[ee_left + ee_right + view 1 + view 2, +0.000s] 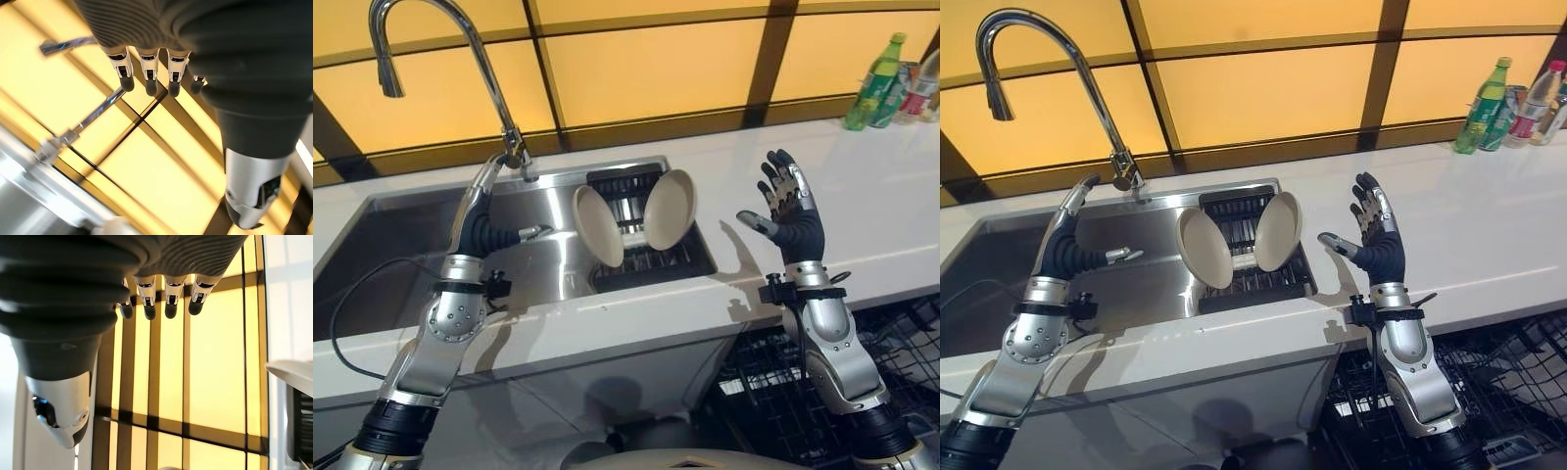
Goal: Pick up plates and place into dishwasher.
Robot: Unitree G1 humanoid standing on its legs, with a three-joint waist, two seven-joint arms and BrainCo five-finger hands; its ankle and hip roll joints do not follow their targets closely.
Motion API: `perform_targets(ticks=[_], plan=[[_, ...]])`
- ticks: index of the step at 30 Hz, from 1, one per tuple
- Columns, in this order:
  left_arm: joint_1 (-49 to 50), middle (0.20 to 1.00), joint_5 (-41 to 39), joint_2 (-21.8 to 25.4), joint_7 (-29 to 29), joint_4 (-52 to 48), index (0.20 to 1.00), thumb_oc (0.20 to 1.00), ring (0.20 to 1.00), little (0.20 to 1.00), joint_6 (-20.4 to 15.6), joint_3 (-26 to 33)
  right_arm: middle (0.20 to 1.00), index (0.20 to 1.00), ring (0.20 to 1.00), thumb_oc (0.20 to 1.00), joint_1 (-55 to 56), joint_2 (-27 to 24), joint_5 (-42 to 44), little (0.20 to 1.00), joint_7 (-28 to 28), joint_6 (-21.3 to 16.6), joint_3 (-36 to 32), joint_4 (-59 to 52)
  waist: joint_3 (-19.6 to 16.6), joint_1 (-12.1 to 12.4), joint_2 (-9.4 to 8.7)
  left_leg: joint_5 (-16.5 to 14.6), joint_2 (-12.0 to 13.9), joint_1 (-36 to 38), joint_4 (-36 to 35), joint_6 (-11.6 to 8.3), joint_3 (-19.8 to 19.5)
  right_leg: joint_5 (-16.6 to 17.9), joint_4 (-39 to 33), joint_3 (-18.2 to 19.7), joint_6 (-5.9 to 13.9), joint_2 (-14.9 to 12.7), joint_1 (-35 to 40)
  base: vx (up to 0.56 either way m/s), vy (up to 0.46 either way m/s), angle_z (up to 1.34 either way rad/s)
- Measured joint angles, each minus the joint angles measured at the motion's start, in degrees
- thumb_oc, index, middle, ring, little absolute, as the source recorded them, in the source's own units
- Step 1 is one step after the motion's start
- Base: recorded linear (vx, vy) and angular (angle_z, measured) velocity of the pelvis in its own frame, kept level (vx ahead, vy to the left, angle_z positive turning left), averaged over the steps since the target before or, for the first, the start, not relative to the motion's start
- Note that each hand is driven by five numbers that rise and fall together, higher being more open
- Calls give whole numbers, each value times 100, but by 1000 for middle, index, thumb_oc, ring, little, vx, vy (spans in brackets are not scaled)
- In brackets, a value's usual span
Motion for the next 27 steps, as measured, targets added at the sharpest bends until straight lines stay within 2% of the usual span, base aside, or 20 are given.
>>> perform_targets(ticks=[2, 4, 8, 13, 21, 22, 27], plan=[[-150, 1000, 412, 315, 4, 259, 1000, 1000, 1000, 1000, 25, -24, 1000, 1000, 1000, 1000, -7, -181, 24, 1000, -26, 7, -8, 5, -30, -98, 65, 3, 10, 7, -155, 62, 20, -12, 85, 12, 59, -18, -115, 71, 234, -7], [-284, 1000, 662, 618, 7, 394, 1000, 1000, 1000, 1000, 105, -106, 1000, 1000, 1000, 1000, -8, -221, 104, 1000, -17, 8, -14, 16, -31, -123, 43, 32, -16, -8, -233, 102, 77, 11, 82, 39, 100, -41, -180, 92, 219, -12], [-383, 1000, 1090, 1078, 133, 677, 1000, 1000, 1000, 1000, 36, -342, 1000, 1000, 1000, 1000, -14, -237, 251, 1000, 88, 12, -14, 19, -37, -241, 39, 91, -115, 67, -387, 183, 104, 28, 50, 81, 185, -141, -160, 103, 179, -2], [-557, 1000, 1835, 1304, 546, 858, 1000, 1000, 1000, 1000, -512, -740, 1000, 1000, 1000, 1000, -18, -243, 253, 1000, 82, 87, -12, 27, -35, -272, 1, 109, -152, 114, -449, 211, 226, 40, 36, 126, 212, -195, -155, 113, 154, -6], [-637, 1000, 2399, 1511, 961, 927, 1000, 1000, 1000, 1000, -1063, -1151, 1000, 1000, 1000, 1000, -17, -385, 289, 1000, 92, 118, -11, 68, 35, -461, -115, 95, -128, 246, -453, 220, 287, 39, 83, 213, 220, -203, -90, 82, 94, -4], [-638, 1000, 2449, 1513, 1047, 940, 1000, 1000, 1000, 1000, -1123, -1206, 1000, 1000, 1000, 1000, -17, -386, 301, 1000, 93, 121, -11, 73, 39, -536, -125, 91, -125, 260, -453, 223, 313, 38, 83, 238, 223, -204, -91, 76, 63, -10], [-641, 1000, 2884, 1540, 1571, 965, 1000, 1000, 1000, 1000, -1480, -1338, 1000, 1000, 1000, 1000, 67, -424, 432, 1000, 157, 123, -13, 75, 60, -590, -142, 81, -138, 255, -453, 251, 403, 53, 157, 370, 255, -214, -185, 66, 39, -14]])
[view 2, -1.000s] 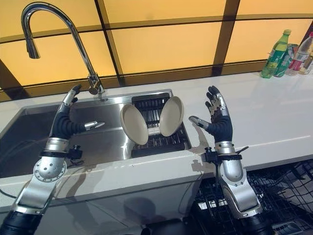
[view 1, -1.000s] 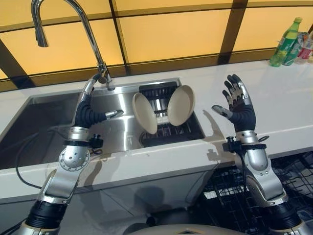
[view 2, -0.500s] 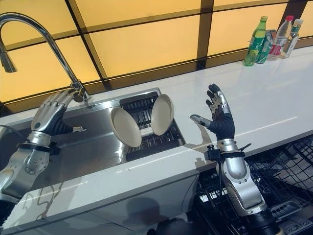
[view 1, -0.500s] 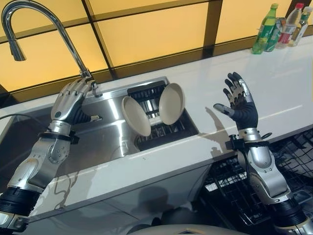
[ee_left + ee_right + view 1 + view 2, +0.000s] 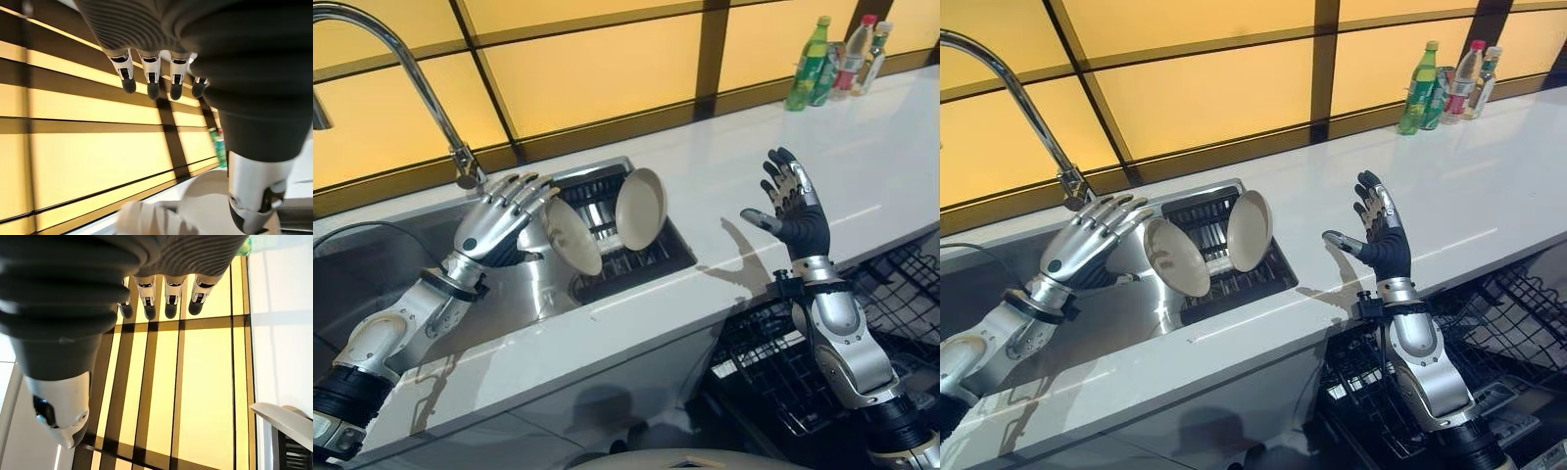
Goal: Pick up plates and place into dishwasher.
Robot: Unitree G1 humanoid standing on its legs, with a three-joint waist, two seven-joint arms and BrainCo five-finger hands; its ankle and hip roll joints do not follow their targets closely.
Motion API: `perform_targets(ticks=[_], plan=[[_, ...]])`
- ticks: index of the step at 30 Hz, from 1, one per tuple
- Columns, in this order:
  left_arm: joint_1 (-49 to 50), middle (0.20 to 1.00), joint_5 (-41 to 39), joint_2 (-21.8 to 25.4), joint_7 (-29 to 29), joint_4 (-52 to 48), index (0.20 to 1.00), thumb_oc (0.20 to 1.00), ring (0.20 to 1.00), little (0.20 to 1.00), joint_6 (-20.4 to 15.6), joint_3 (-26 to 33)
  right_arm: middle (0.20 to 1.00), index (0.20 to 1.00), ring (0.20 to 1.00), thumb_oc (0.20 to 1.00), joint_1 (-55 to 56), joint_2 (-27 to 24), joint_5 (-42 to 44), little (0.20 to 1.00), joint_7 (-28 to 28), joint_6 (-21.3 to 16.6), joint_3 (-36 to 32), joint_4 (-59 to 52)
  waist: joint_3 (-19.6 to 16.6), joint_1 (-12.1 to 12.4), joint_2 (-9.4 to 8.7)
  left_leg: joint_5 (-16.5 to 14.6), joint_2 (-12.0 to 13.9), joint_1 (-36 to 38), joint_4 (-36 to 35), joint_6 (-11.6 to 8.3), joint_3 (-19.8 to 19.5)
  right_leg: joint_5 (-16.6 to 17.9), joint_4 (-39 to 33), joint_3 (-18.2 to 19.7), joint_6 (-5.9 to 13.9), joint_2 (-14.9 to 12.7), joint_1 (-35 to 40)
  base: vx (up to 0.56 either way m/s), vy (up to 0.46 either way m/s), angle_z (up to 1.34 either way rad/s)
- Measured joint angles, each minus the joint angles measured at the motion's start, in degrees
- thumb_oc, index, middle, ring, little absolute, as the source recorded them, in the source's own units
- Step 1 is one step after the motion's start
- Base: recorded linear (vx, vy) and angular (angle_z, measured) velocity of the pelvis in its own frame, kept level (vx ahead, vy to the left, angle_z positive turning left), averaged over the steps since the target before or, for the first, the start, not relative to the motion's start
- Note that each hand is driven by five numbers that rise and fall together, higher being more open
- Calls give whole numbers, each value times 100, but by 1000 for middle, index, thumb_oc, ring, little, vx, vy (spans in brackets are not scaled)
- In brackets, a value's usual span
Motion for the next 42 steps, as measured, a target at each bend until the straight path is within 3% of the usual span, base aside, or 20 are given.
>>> perform_targets(ticks=[10, 19, 20, 21, 28, 34, 42], plan=[[-467, 1000, 489, 145, 113, 156, 1000, 1000, 1000, 1000, -122, -542, 1000, 1000, 1000, 1000, 65, -166, 87, 1000, 29, -2, -1, 117, 296, -120, -18, -4, -12, -10, 3, 34, 143, 0, 99, 155, 31, -15, -135, 53, 4, -8], [-540, 1000, 649, 202, -549, 549, 1000, 1000, 1000, 1000, 130, -1095, 1000, 1000, 1000, 1000, 93, -165, 88, 1000, 36, 0, -1, 183, 539, -111, -21, -22, -22, 111, 30, 49, 200, 13, 102, 262, 49, -25, -55, 72, 1, -4], [-528, 849, 651, 202, -594, 603, 849, 849, 849, 849, 132, -1116, 1000, 1000, 1000, 1000, 93, -163, 88, 1000, 38, 0, -1, 183, 555, -109, -23, -27, -24, 122, 30, 52, 202, 16, 96, 264, 55, -28, -38, 70, 2, -7], [-528, 617, 652, 203, -633, 631, 617, 617, 617, 617, 155, -1115, 1000, 1000, 1000, 1000, 93, -163, 88, 1000, 38, 0, -1, 184, 574, -109, -25, -27, -24, 130, 31, 53, 208, 18, 93, 271, 59, -30, -39, 62, -1, -3], [-518, 200, 877, 204, -786, 705, 200, 200, 200, 200, 423, -1112, 1000, 1000, 1000, 1000, 103, -162, 88, 1000, 112, 1, -2, 185, 667, -111, -20, -31, -22, 216, 32, 56, 274, 32, 91, 321, 71, -36, 10, 40, -1, -5], [-407, 200, 1097, 341, -834, 717, 200, 200, 200, 200, 502, -1093, 1000, 1000, 1000, 1000, 108, -158, 88, 1000, 146, 11, -2, 185, 667, -93, -19, -31, -25, 273, 30, 59, 283, 41, 84, 321, 74, -40, 66, 43, 14, -1], [-374, 200, 1103, 342, -508, 817, 200, 200, 200, 200, 981, -1088, 1000, 1000, 1000, 1000, 174, -153, 89, 1000, 151, 104, -1, 185, 665, -95, -16, -35, -26, 325, 56, 66, 280, 51, 90, 314, 80, -45, 124, 4, 2, 0]])
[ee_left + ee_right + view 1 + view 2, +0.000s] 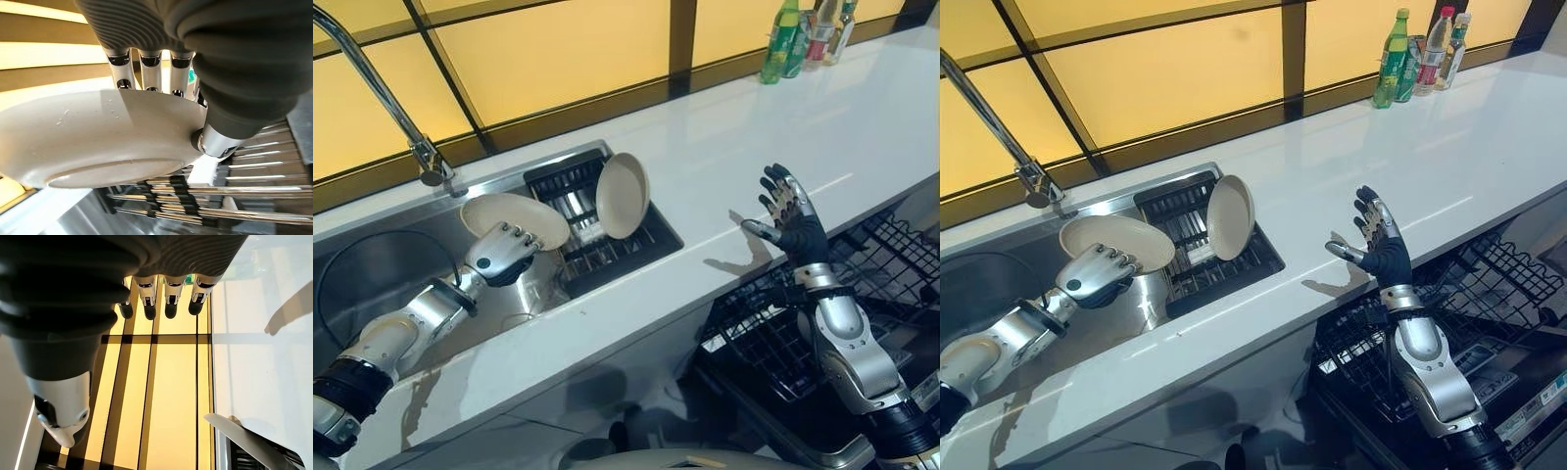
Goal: Pick up plates and place into dishwasher.
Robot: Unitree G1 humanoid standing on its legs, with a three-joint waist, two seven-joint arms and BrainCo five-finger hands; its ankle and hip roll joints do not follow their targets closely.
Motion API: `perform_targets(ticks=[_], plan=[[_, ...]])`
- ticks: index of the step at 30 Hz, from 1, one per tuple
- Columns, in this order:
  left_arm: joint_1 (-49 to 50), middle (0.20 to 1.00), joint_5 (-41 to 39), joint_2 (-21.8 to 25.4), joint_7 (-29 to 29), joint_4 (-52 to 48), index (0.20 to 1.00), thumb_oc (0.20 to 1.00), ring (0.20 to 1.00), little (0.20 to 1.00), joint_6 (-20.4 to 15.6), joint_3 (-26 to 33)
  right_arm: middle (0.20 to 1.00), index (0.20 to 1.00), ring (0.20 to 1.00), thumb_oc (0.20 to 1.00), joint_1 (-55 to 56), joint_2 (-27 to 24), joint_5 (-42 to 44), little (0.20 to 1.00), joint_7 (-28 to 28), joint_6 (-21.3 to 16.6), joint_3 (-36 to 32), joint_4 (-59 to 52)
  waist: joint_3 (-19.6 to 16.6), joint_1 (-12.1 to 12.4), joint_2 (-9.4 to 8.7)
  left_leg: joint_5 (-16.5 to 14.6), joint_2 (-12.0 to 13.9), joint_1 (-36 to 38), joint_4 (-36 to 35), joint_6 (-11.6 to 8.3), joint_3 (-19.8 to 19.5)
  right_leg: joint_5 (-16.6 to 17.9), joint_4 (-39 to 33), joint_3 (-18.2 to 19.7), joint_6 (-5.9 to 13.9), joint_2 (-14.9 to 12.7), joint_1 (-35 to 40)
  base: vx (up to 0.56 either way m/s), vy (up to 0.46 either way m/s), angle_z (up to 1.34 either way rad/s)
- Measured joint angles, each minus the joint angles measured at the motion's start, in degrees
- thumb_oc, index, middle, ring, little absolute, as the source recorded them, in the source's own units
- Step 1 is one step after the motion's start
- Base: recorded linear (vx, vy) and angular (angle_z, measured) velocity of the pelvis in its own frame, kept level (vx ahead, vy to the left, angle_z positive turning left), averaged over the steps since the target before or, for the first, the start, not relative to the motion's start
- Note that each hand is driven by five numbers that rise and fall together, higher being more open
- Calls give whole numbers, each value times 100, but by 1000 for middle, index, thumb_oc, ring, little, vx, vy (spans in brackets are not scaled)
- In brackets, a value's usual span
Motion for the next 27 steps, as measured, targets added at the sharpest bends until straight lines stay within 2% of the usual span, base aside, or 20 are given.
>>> perform_targets(ticks=[5, 11, 15, 19, 21, 24, 27], plan=[[0, 200, 15, 0, 211, 1, 200, 200, 200, 200, 93, 1, 1000, 1000, 1000, 1000, 51, 16, -1, 1000, 0, 2, 0, 0, -6, 0, -10, 2, 2, 9, 7, 2, 5, 10, 0, 2, 1, 2, 8, 0, 0, 0], [4, 200, 108, 4, 380, -48, 200, 200, 200, 200, 42, 121, 1000, 1000, 1000, 1000, 120, 13, 0, 1000, 17, 1, -1, -3, -32, 3, -16, 2, 11, 97, -29, 1, 15, 16, -33, 19, -2, 6, 92, -18, -6, 0], [42, 200, -158, 24, 561, -300, 200, 200, 200, 200, -171, 583, 1000, 1000, 1000, 1000, 149, 11, 0, 1000, 91, 0, -12, -32, -91, 22, -58, 2, 11, 85, -41, 1, 7, 18, -51, 5, -4, 4, 91, -58, -26, 1], [151, 200, -1174, -46, 457, -1242, 200, 200, 200, 200, -662, 1180, 1000, 1000, 1000, 1000, 144, 10, -4, 1000, 105, -59, -212, -166, -152, 142, -131, 2, 4, 58, -52, 0, -42, 27, -110, -51, -8, -3, 111, -65, -37, 7], [252, 200, -1707, -301, 115, -1687, 200, 200, 200, 200, -937, 1401, 1000, 1000, 1000, 1000, 136, 10, -33, 1000, 107, -152, -283, -386, -277, 177, -149, 3, -20, -25, -46, 0, -185, 43, -169, -142, -7, -9, 125, -93, -53, 22], [392, 200, -2569, -862, -717, -2248, 200, 200, 200, 200, -1363, 1616, 1000, 1000, 1000, 1000, 50, 6, -286, 1000, 115, -259, -367, -703, -421, 362, -175, 1, -42, -31, -51, -3, -325, 54, -285, -261, -12, -23, 216, -92, -52, 19], [392, 200, -3423, -1094, -1652, -2803, 200, 200, 200, 200, -1527, 1662, 1000, 1000, 1000, 1000, -174, 2, -482, 1000, 184, -262, -366, -877, -562, 473, -254, 0, -51, -91, -52, -10, -447, 75, -390, -381, -21, -22, 281, -106, -59, 21]])
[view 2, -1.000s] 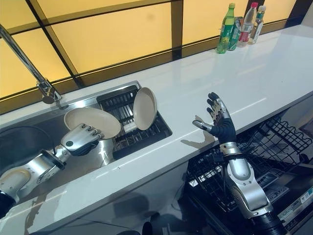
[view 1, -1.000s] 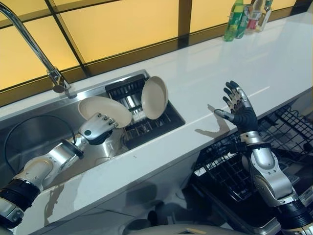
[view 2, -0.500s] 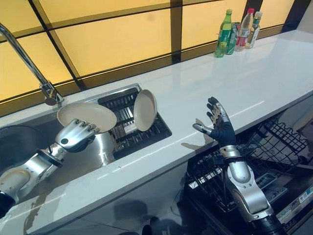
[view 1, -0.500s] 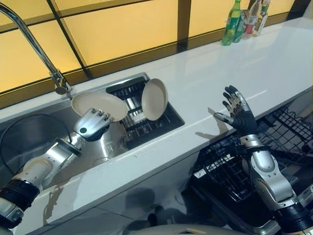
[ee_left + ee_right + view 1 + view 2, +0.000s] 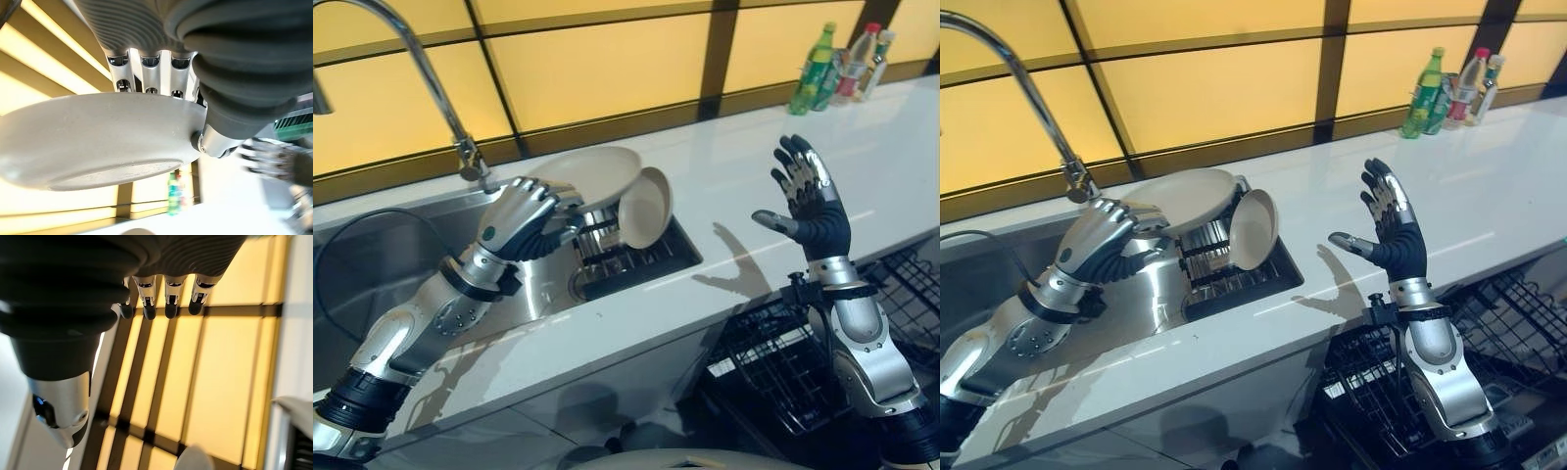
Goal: Pick up plates and place into dishwasher.
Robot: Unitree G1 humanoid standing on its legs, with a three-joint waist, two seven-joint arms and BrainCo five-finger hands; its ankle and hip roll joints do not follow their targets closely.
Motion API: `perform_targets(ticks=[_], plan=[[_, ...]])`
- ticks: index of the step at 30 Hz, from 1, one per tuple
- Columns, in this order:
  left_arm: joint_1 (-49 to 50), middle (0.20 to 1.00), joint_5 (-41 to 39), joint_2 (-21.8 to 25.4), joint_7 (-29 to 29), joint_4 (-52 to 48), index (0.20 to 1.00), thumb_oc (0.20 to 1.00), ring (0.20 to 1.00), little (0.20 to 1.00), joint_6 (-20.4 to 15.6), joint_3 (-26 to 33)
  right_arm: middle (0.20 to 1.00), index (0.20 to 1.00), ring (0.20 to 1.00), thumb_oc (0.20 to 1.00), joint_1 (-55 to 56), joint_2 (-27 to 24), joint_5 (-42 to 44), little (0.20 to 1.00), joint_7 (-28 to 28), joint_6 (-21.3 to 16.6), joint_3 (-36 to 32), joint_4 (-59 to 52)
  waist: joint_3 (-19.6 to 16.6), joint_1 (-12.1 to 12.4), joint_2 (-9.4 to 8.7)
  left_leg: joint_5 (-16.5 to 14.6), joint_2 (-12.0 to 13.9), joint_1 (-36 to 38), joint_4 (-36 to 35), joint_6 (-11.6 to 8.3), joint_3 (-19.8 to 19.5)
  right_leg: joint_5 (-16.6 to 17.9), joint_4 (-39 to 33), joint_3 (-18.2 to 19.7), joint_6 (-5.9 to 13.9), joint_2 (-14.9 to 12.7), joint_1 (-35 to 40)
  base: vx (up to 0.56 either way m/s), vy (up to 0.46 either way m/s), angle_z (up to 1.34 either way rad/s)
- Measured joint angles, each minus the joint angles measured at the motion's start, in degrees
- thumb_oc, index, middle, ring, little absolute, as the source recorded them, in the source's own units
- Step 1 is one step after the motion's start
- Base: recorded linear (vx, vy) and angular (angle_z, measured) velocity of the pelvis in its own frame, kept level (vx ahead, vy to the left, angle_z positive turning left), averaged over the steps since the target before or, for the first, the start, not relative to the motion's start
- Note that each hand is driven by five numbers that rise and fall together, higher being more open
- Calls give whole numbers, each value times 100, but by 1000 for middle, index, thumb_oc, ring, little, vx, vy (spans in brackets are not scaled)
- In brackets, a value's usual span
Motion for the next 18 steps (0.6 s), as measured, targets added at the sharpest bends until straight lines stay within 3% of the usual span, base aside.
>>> perform_targets(ticks=[3, 9, 14, 18], plan=[[-7, 200, -1035, -62, -939, -470, 200, 200, 200, 200, -29, 149, 1000, 1000, 1000, 1000, -201, -42, -206, 1000, 117, 7, 6, -134, -106, 195, -69, -4, -4, -54, 0, -12, -74, 5, -43, -105, -7, 5, 7, -101, -51, 16], [-90, 200, -3004, -87, -2587, -1215, 200, 200, 200, 200, 361, 194, 1000, 1000, 1000, 1000, -554, -290, -709, 1000, 401, 39, 45, -272, -290, 355, -191, 20, -52, -241, 18, -20, -294, 7, -127, -329, -10, -3, -12, -97, -47, 19], [-223, 200, -3619, -88, -3037, -1306, 200, 200, 200, 200, 622, 200, 1000, 1000, 1000, 1000, -683, -472, -710, 1000, 598, 137, 76, -282, -322, 469, -190, 21, -59, -276, 15, -24, -318, 9, -162, -372, -12, 1, -10, -72, -34, 5], [-240, 200, -3667, -87, -3154, -1306, 200, 200, 200, 200, 629, 343, 1000, 1000, 1000, 1000, -729, -598, -694, 1000, 1191, 265, 216, -321, -362, 474, -194, 22, -79, -341, 23, -25, -334, 11, -201, -455, -15, -3, -33, -43, -36, 6]])
